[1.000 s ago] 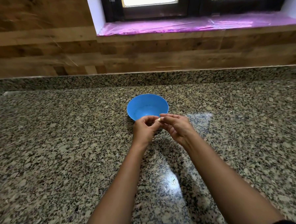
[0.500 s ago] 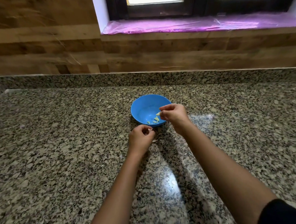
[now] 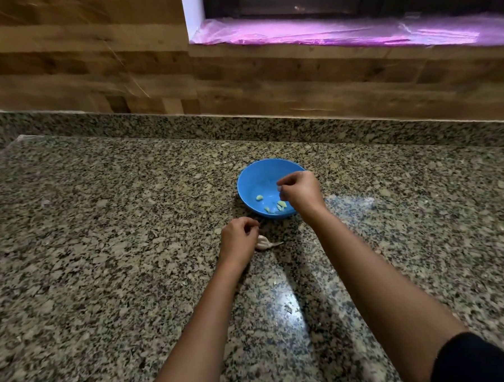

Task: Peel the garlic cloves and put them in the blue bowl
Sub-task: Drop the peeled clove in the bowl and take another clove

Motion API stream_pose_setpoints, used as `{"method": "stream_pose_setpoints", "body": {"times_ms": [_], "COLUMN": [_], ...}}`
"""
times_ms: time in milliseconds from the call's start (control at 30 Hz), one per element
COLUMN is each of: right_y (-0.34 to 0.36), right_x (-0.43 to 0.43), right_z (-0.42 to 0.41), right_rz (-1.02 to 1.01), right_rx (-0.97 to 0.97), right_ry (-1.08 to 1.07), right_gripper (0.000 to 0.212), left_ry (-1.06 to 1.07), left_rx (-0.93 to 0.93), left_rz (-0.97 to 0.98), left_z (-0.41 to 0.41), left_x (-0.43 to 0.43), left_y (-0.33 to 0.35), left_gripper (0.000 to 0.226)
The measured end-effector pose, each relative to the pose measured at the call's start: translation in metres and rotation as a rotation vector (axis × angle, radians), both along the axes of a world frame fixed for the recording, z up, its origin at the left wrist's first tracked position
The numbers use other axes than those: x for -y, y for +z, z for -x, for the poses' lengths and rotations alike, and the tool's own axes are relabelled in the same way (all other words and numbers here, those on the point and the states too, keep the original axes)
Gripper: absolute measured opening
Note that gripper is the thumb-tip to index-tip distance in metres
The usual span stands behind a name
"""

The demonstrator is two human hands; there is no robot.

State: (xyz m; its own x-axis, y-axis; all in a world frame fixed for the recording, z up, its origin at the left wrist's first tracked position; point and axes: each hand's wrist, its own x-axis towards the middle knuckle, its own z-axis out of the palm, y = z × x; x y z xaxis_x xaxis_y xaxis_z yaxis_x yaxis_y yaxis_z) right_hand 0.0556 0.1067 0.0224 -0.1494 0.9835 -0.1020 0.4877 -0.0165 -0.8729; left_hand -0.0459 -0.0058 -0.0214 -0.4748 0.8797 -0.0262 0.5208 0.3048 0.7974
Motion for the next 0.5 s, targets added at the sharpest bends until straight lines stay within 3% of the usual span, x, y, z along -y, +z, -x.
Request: {"method": "stream_pose_setpoints", "body": {"times_ms": [200,367,500], "right_y": [0.011,-0.002,-0.008], "right_x": [0.043,0.072,0.08], "right_z": [-0.025,-0.039,-0.043], "right_rz": [0.132,0.183,0.189], "right_rx": [-0.346,-0.356,-0.321], "right_ry": [-0.019,0.021,0.008], "right_gripper": [0.005,0.009,0.01], "left_ry": [0.02,0.03,-0.097], "left_rx": [0.016,0.068,0.104], "left_rz": [0.01,0.023,0.046], "left_z": [-0.003,-0.009,-0.013], "left_x": [0.012,0.026,0.02], "left_y": [-0.004,-0.007,-0.007], "left_gripper": [0.023,0.028,0.035]}}
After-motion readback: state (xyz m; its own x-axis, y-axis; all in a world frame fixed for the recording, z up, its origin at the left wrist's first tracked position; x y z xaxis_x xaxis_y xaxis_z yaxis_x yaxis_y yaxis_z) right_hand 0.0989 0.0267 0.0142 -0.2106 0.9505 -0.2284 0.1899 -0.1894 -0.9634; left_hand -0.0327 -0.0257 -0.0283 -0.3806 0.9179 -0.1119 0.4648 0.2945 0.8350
